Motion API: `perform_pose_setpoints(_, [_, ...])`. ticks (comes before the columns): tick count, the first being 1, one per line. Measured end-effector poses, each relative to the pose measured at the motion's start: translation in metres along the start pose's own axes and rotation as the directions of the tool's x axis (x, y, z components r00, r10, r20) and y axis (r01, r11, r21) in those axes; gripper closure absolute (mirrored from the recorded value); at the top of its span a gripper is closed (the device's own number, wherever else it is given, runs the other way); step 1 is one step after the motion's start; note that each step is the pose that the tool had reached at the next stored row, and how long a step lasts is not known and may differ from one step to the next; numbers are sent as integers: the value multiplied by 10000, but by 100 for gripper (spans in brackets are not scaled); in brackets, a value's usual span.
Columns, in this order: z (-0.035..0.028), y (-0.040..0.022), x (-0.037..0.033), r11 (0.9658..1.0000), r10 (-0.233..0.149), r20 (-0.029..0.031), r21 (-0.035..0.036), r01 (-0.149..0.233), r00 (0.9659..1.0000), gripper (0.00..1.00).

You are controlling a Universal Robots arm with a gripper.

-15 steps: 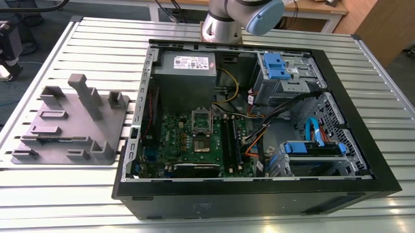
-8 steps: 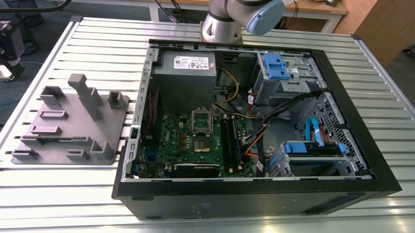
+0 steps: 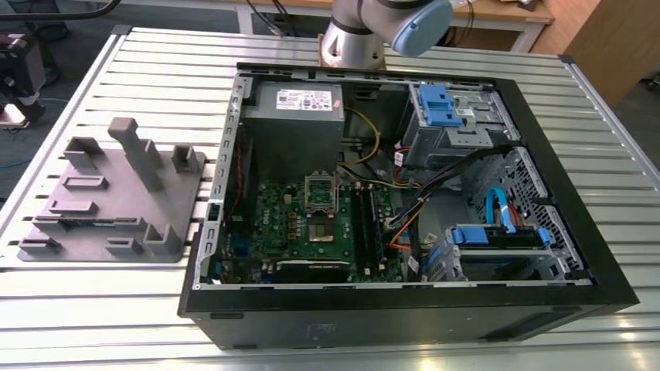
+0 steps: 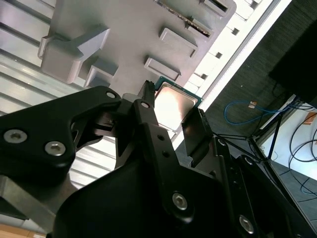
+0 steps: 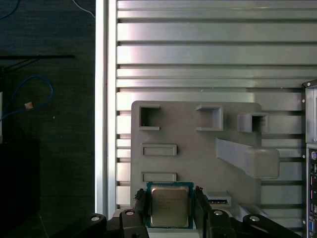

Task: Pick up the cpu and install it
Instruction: 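Pick up the cpu and move it towards the insertion slot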

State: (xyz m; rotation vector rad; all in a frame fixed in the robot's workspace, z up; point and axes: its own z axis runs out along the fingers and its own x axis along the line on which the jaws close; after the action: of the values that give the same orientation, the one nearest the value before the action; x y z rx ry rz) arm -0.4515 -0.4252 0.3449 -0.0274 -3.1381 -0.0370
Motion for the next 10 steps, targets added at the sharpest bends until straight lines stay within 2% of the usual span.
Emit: perform_pose_setpoints(10, [0, 0, -22, 10000, -1, 0, 0, 1, 10000, 53])
